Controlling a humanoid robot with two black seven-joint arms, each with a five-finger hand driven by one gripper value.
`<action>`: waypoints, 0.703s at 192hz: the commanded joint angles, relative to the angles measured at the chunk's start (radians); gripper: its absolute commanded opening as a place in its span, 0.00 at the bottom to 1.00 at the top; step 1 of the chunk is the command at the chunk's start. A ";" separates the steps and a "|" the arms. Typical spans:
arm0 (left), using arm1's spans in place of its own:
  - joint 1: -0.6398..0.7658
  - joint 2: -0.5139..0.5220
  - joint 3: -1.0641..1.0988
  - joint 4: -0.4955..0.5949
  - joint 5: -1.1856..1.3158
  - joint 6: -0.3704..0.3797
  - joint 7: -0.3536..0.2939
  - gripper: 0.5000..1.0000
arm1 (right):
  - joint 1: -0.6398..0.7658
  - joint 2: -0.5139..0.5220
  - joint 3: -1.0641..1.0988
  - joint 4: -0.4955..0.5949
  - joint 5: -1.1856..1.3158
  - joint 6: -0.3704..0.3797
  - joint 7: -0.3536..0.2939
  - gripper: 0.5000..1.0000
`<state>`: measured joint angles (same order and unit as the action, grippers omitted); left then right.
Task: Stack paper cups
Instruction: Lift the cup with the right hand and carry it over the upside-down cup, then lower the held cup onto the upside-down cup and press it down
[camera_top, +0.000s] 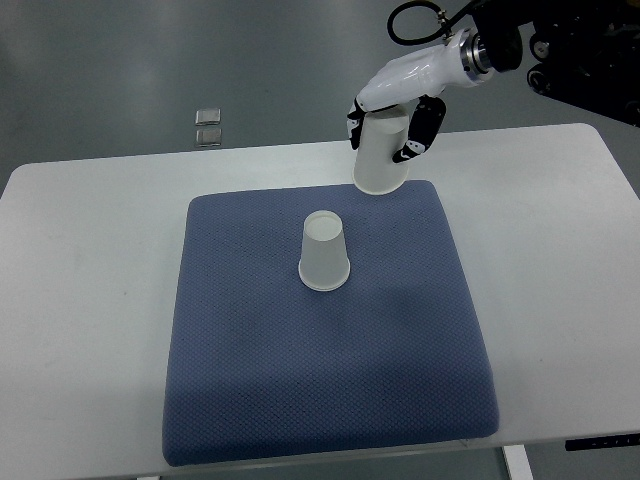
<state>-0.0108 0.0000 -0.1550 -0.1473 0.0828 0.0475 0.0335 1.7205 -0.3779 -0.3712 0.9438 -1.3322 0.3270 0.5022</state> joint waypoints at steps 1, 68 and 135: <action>0.000 0.000 0.000 0.000 0.000 0.000 0.000 1.00 | 0.024 0.034 0.001 0.021 0.005 0.030 0.013 0.31; 0.000 0.000 0.000 0.000 0.000 0.000 0.000 1.00 | 0.030 0.103 0.001 0.021 0.051 0.038 0.021 0.31; 0.000 0.000 0.000 -0.002 0.000 0.000 0.000 1.00 | -0.012 0.123 0.001 0.009 0.051 0.027 0.019 0.31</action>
<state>-0.0107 0.0000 -0.1550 -0.1484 0.0828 0.0475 0.0339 1.7237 -0.2581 -0.3696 0.9555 -1.2816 0.3591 0.5230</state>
